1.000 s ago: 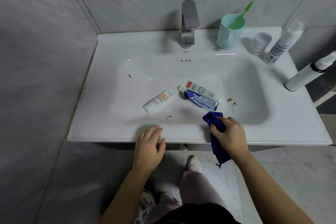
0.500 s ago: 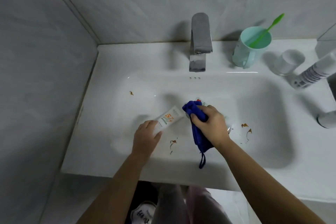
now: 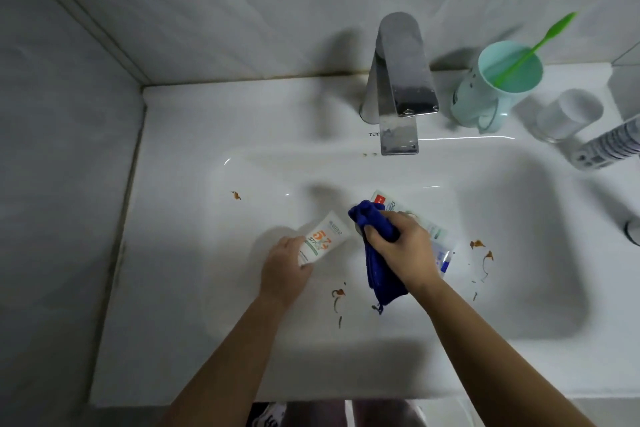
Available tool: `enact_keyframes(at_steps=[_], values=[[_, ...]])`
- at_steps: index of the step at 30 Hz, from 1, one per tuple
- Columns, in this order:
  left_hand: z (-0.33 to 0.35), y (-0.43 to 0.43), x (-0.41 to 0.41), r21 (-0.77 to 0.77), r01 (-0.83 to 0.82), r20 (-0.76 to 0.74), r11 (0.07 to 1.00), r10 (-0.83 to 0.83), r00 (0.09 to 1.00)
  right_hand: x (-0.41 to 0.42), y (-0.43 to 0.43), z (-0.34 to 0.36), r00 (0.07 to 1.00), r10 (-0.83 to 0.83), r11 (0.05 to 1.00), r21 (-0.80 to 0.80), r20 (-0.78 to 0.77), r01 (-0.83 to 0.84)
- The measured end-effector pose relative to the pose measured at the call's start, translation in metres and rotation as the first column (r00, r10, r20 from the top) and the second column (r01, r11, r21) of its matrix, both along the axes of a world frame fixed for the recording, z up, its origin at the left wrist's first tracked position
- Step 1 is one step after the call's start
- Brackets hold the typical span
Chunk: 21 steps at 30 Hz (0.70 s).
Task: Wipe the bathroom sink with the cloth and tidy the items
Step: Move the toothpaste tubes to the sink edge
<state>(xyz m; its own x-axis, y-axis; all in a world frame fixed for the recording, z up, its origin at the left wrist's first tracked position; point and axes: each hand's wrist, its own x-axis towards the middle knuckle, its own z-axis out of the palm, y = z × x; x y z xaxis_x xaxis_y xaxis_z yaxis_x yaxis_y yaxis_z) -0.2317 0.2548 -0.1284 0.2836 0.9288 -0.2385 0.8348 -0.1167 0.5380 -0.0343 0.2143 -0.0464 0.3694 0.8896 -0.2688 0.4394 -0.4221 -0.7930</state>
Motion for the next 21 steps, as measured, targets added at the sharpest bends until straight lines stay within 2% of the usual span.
enact_keyframes(at_steps=[5, 9, 14, 21], values=[[0.042, -0.007, -0.025, 0.154, -0.089, 0.157, 0.984, 0.064, 0.985, -0.026, 0.013, 0.019, 0.992, -0.059, 0.997, 0.049, -0.114, 0.065], [0.083, -0.013, -0.067, 0.297, -0.248, 0.15, 0.922, 0.211, 0.966, -0.058, 0.023, 0.038, 0.986, -0.002, 0.997, 0.073, -0.166, 0.014], [0.105, -0.013, -0.126, 0.325, -0.502, 0.161, 0.801, 0.476, 0.864, -0.099, 0.034, 0.05, 0.967, 0.125, 0.99, 0.086, -0.22, -0.109], [0.088, -0.009, -0.16, 0.258, -0.555, 0.095, 0.791, 0.551, 0.829, -0.131, 0.035, 0.049, 0.953, 0.232, 0.973, 0.059, -0.195, -0.225]])
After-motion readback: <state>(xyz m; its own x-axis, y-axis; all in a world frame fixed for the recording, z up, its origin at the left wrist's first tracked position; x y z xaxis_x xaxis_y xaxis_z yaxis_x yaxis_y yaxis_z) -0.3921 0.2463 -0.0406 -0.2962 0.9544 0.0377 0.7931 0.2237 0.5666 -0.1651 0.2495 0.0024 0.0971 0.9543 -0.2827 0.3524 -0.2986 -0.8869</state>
